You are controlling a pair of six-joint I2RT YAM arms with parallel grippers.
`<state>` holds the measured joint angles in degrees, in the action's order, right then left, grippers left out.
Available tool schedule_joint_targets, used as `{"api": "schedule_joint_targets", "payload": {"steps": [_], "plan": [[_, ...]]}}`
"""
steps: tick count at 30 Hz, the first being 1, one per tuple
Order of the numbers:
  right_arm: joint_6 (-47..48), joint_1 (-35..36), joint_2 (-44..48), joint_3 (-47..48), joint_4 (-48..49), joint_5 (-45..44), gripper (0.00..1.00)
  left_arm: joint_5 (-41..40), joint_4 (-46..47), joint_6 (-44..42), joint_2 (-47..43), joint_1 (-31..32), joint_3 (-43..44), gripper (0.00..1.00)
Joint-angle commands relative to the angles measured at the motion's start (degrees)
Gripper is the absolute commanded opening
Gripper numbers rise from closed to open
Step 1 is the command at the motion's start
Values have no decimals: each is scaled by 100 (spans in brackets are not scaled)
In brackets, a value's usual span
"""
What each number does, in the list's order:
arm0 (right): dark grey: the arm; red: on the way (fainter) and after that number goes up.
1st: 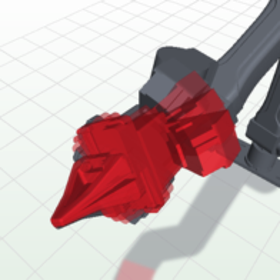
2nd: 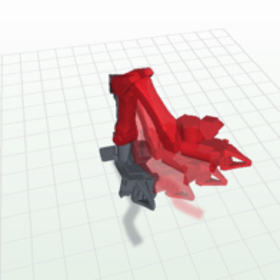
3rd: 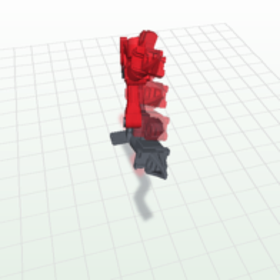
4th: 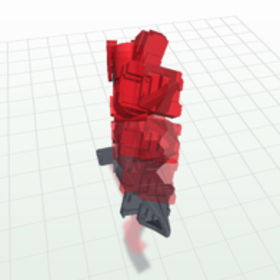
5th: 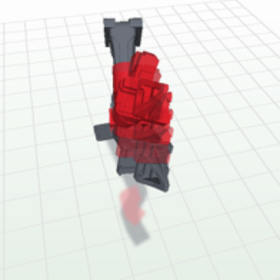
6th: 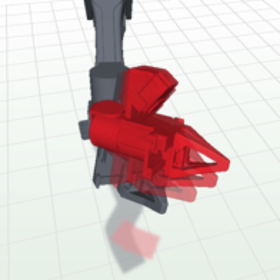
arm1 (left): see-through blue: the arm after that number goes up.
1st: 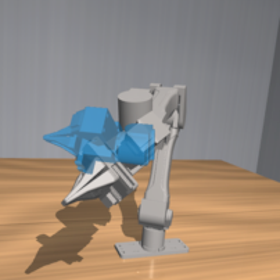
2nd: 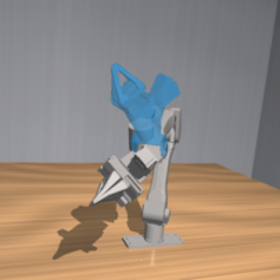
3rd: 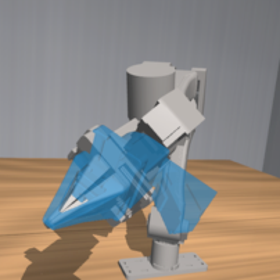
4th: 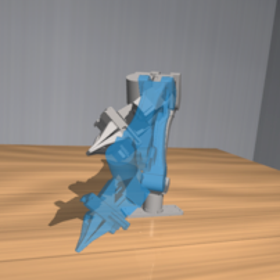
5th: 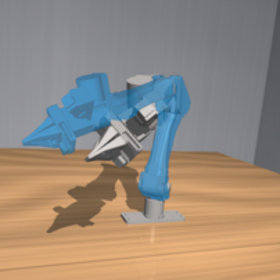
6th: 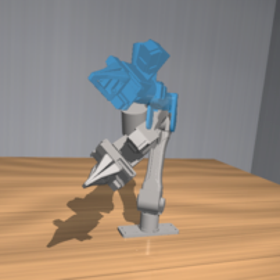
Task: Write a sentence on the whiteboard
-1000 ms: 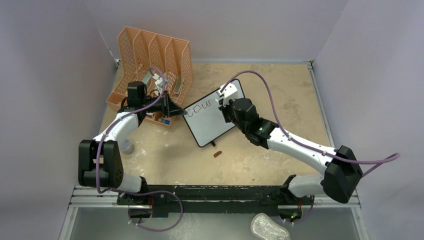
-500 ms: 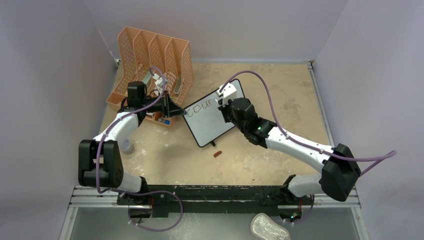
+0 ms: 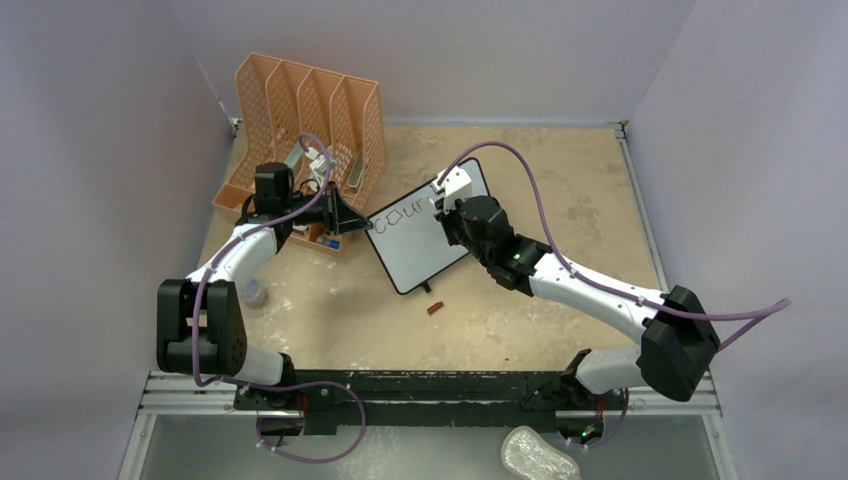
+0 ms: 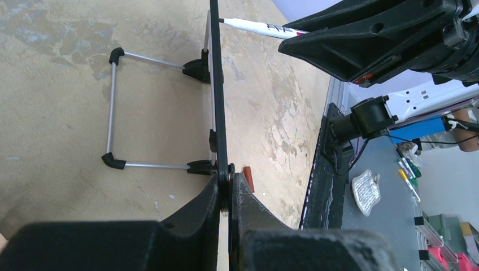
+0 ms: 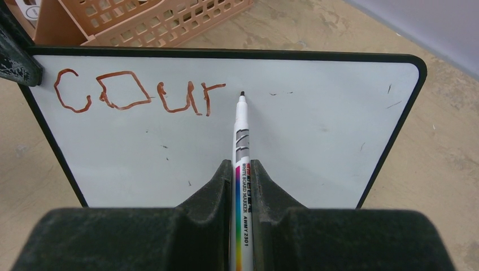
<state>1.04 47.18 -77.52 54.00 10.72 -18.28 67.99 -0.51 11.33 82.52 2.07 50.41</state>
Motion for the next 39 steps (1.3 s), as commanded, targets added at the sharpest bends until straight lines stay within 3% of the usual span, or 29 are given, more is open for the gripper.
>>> {"api": "schedule_joint_targets", "payload": {"steps": [1, 39], "plan": [[11, -34, 0, 190, 288, 112, 0, -15, -197, -221, 115, 101, 65, 0], [98, -34, 185, 92, -52, 563, 0, -22, -212, -237, 133, 101, 66, 0]]}}
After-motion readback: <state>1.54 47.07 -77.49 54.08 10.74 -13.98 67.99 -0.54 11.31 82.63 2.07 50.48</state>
